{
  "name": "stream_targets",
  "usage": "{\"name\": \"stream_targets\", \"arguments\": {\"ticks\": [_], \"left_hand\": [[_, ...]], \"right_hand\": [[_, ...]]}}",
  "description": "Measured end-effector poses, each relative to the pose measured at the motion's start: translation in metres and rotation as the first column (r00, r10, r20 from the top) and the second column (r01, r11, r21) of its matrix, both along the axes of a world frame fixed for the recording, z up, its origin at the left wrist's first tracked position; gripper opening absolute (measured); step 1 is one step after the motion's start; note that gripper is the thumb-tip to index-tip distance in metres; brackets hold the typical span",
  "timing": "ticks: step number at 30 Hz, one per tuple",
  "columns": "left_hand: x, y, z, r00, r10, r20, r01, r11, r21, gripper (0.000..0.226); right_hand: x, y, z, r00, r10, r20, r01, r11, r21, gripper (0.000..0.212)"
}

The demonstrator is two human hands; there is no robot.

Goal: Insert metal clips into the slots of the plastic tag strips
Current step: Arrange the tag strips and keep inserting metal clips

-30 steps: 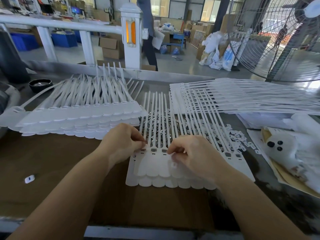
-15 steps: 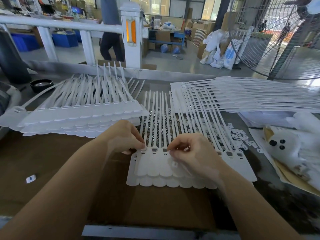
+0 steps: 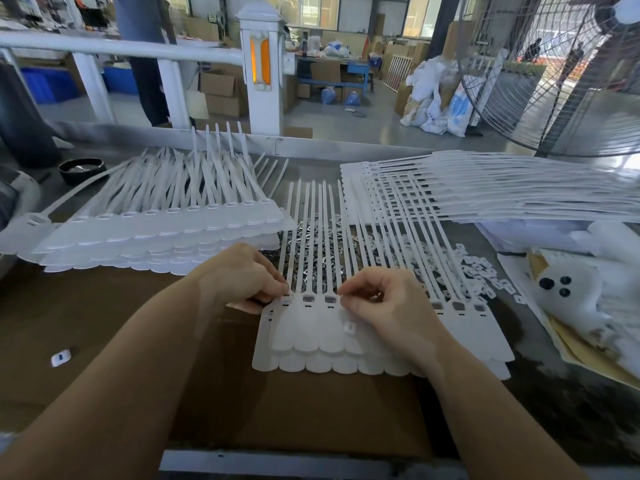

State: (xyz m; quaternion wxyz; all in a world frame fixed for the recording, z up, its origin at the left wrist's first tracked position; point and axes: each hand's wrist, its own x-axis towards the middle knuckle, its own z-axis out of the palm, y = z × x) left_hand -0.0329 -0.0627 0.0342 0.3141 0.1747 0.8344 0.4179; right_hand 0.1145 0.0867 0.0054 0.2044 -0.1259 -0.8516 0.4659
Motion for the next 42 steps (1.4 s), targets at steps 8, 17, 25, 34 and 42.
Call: {"name": "stream_targets", "arguments": {"ticks": [8,17,25,34,42], "left_hand": [[0.003,0.0,-0.005,0.995,-0.032,-0.098,0.032,0.999,-0.004,0.005],[0.005,0.004,-0.006,0.978,-0.075,-0.195,0.068,0.997,-0.041,0.016],[0.019,0.004,-0.007,0.864,-0.108,-0.492,0.096,0.994,-0.049,0.018],[0.064,0.022,-0.011,0.744,-0.38,-0.549,0.436,0.899,-0.031,0.015],[0.061,0.025,-0.015,0.774,-0.297,-0.56,0.362,0.932,0.007,0.017]], "right_hand": [[0.001,0.001,-0.001,0.999,-0.023,-0.028,0.022,0.999,-0.048,0.013],[0.001,0.001,-0.002,0.997,-0.062,-0.054,0.055,0.991,-0.118,0.014],[0.001,0.001,-0.002,0.995,-0.078,-0.068,0.067,0.986,-0.151,0.011],[0.003,0.003,-0.003,0.992,-0.079,-0.101,0.057,0.978,-0.2,0.013],[0.003,0.004,-0.003,0.987,-0.092,-0.128,0.064,0.976,-0.21,0.013]]}}
